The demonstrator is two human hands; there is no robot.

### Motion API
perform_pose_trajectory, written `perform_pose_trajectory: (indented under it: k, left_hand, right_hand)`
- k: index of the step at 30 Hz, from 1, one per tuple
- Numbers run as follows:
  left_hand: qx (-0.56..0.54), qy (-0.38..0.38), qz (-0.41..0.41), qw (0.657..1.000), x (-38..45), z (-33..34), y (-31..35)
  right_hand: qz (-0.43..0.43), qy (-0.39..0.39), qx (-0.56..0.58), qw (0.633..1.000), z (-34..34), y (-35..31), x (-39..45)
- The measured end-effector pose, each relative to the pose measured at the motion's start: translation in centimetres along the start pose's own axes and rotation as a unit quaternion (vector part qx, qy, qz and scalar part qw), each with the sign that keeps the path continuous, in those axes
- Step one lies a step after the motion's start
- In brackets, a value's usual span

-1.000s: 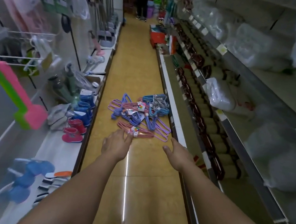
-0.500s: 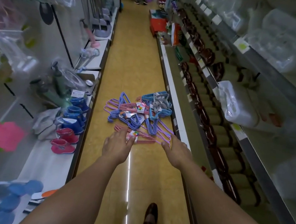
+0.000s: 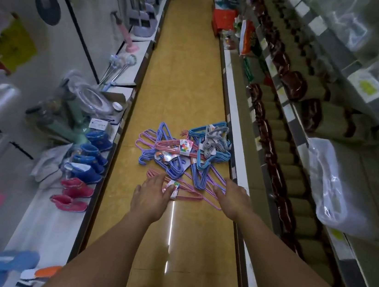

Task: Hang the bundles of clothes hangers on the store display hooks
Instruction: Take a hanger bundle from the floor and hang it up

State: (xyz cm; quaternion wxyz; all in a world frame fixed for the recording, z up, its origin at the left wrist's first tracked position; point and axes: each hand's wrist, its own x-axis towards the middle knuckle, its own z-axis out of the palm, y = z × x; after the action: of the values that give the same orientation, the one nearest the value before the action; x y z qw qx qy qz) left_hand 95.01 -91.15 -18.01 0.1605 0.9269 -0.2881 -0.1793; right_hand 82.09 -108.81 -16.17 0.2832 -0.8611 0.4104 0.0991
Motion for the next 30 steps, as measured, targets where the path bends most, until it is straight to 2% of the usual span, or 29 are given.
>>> perform_pose_trajectory:
  k: [3,11,18,24,30]
  left_hand:
    - [-0.003,-0.007,-0.030,1.000,4.0,0.3,-1.3]
    - [-0.014,-0.026,-0.032,0.999,13.2,0.3,-4.3]
    - [-0.046,-0.034,-0.054,0.997,19.3,1.6,-7.7]
    - [-0.050,-0.058,-0.095,0.993,23.2,6.7,-10.9]
    - [-0.046,-0.079,-0.119,0.989,28.0,16.2,-14.4]
  right_hand:
    - [-0.002,-0.013,0.010,1.000,0.3,-1.1,3.7]
    - [-0.002,-0.032,-0.005,0.999,1.2,-5.0,12.6]
    - [0.005,-0.057,-0.003,0.998,4.5,-7.0,19.6]
    - [-0.005,-0.095,-0.037,0.995,9.1,-6.6,25.6]
    - [-0.027,-0.126,-0.090,0.988,16.4,-3.9,33.7]
